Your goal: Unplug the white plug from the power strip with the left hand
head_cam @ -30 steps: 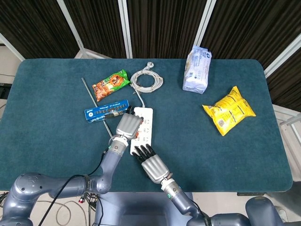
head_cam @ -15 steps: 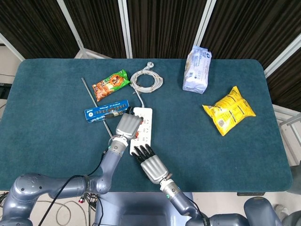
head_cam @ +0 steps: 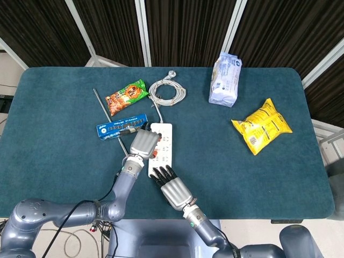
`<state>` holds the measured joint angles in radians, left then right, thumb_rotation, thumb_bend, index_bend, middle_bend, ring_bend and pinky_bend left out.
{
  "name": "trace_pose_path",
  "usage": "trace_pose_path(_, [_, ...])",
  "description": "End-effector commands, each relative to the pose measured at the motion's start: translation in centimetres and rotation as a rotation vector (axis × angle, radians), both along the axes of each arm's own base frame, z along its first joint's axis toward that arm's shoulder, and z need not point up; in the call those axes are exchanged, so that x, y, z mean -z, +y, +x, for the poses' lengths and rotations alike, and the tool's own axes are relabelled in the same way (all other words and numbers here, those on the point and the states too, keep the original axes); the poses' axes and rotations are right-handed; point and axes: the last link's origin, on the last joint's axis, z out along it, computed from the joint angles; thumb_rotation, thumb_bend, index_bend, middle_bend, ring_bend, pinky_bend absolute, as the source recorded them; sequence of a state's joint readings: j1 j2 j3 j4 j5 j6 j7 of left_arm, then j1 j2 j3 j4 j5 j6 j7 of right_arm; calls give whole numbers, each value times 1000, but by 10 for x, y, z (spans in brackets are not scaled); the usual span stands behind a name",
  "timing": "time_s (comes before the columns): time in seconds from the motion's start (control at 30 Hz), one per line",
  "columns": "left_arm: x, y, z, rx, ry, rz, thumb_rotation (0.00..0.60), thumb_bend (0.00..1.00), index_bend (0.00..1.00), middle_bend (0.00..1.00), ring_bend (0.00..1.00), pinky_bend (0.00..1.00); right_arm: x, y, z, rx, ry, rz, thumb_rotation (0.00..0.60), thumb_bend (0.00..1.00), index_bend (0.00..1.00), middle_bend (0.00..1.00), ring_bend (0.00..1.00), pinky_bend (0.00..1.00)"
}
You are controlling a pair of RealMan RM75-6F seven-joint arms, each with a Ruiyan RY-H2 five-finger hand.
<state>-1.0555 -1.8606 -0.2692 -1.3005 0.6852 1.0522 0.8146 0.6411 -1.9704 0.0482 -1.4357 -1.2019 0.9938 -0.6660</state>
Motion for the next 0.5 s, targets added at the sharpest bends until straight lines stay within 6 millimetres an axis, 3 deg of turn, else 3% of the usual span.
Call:
trace_pose_path(0.03, [1, -1, 6, 12, -6, -3, 600, 405, 790, 850, 334, 115, 1, 1, 0, 4, -4, 5, 600, 721, 91, 11, 0, 0])
trace_pose_path(0.3, [11, -3, 17, 28, -10, -13, 600, 404, 790, 851, 342, 119, 1, 4, 1, 6, -15, 9, 600, 721, 91, 11, 0, 0])
trace_pose_path(0.5, [5, -2, 5, 23, 24, -1, 600, 405, 790, 852, 342, 119, -2, 3, -1, 13, -13, 3, 600, 721, 91, 10, 0, 0])
